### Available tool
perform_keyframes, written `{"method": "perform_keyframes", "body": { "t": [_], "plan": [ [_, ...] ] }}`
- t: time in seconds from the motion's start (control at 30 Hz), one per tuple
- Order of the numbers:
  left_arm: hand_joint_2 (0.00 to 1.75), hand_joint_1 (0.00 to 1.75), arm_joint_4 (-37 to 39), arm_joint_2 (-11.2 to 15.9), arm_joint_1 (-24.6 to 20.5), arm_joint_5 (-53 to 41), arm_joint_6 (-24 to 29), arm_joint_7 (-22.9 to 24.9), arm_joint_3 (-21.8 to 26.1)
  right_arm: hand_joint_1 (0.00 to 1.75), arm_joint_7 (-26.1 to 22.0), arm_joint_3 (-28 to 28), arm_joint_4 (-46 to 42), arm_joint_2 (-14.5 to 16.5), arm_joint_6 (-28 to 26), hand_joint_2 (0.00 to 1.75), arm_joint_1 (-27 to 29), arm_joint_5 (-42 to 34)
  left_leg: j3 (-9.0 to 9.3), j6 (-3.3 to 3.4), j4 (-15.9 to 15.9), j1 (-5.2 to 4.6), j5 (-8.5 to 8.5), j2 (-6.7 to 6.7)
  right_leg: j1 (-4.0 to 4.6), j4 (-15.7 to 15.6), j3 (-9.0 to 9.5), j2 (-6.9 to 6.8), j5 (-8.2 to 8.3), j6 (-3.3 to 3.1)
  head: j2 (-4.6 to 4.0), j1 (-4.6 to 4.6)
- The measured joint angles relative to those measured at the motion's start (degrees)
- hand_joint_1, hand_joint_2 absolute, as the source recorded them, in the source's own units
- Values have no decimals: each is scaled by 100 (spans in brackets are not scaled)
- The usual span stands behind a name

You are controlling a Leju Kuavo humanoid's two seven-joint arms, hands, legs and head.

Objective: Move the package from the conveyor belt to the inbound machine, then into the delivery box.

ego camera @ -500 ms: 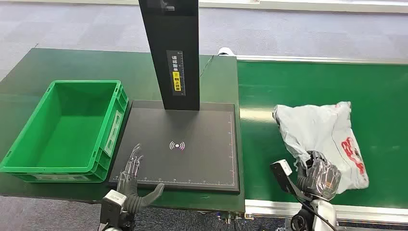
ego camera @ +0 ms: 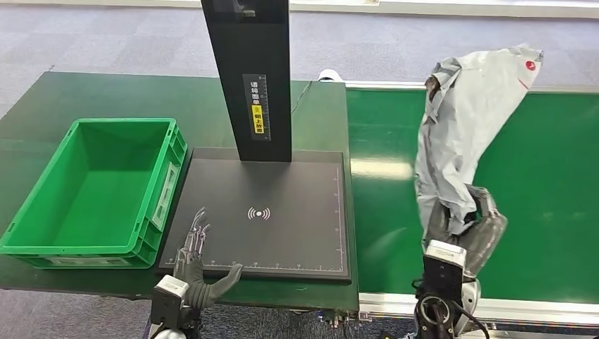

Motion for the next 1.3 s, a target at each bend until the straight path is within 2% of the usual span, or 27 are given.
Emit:
{"method": "perform_keyframes", "body": {
  "t": [0.1, 0.2, 0.33, 0.57, 0.77, 0.83, 0.87, 0.97, 1.0, 1.1, 1.3],
  "plan": [
    [175, 0, 138, 9, -123, 4, -2, -63, -9, 175, -34, 466, 643, -44, 1287, 175, -397, -642, 2, -7, 0, 2, 6, 4, 2, 2, -4, 3, 6, -8, 0, 0],
    [175, 0, 328, 33, -279, 10, -24, -141, -36, 175, -221, 843, 1546, -56, 2353, 175, -866, -874, -3, -14, 1, 4, 13, -1, 4, 9, -8, 2, 10, -13, 0, 0],
    [175, 0, 587, 68, -468, 20, -76, -203, -91, 175, -312, 1276, 2704, -42, 3363, 175, -1475, -1074, -6, -18, 2, 5, 16, -4, 6, 13, -14, 1, 13, -18, 0, 0],
    [175, 0, 790, 88, -595, 42, -62, -212, -139, 175, -101, 1732, 4296, 43, 4297, 175, -2413, -1354, -14, -19, 2, 7, 17, -1, 7, 16, -24, 2, 13, -18, 0, 0],
    [175, 0, 792, 118, -538, 70, -13, -202, -137, 175, 525, 2083, 5200, 234, 4204, 175, -2884, -1272, -19, -20, 2, 9, 17, -1, 9, 18, -30, 3, 12, -19, 0, 1],
    [175, 0, 761, 124, -477, 81, 7, -184, -134, 169, 749, 2176, 5404, 286, 4205, 175, -2978, -1269, -21, -20, 2, 9, 17, -1, 9, 18, -33, 2, 12, -19, 0, 1],
    [175, 0, 742, 127, -448, 90, 13, -175, -132, 143, 844, 2219, 5494, 306, 4246, 175, -3016, -1274, -22, -20, 2, 9, 17, -1, 9, 18, -34, 2, 12, -19, 0, 1],
    [175, 0, 689, 132, -391, 118, 20, -143, -129, 21, 1101, 2365, 5722, 332, 4405, 175, -3103, -1243, -22, -20, 2, 9, 17, -1, 9, 18, -34, 2, 12, -19, 0, 1],
    [175, 0, 674, 132, -377, 126, 26, -137, -126, 3, 1153, 2418, 5782, 338, 4429, 175, -3117, -1218, -22, -20, 2, 9, 17, -1, 9, 18, -34, 2, 12, -19, 0, 1],
    [175, 0, 611, 133, -330, 189, 143, -131, -100, 0, 1202, 2559, 5912, 357, 4416, 175, -3129, -1176, -22, -20, 2, 9, 17, -1, 9, 18, -35, 2, 12, -19, 0, 1],
    [175, 0, 345, 101, -274, 506, 917, -100, 196, 0, 1142, 2689, 6023, 333, 4203, 175, -3124, -1247, -22, -20, 2, 10, 17, -1, 10, 19, -37, 2, 12, -19, 0, 1]
  ]
}}
